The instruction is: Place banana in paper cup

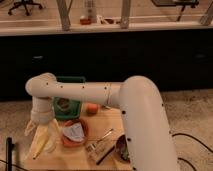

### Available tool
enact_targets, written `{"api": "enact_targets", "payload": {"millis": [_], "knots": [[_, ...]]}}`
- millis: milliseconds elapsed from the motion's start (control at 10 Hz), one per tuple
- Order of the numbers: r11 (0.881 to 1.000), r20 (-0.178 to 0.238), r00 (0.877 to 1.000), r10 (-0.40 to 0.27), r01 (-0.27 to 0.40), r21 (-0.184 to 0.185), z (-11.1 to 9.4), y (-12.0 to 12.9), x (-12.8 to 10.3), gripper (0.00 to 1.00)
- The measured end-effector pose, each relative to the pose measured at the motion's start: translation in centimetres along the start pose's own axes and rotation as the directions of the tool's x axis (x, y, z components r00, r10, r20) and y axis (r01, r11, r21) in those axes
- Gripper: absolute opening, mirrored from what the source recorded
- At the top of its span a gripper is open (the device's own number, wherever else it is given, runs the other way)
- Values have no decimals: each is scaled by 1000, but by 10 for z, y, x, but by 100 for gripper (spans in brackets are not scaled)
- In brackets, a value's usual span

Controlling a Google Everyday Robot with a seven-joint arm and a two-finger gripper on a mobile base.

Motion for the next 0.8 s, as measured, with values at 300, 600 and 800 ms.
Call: {"api": "enact_targets", "payload": {"millis": [300,600,800], "knots": [[1000,3,1000,-2,2,-1,-1,1,1,80],[1000,4,1000,-3,3,-2,-3,2,3,80],[1000,4,1000,-5,6,-2,-5,2,4,80]]}}
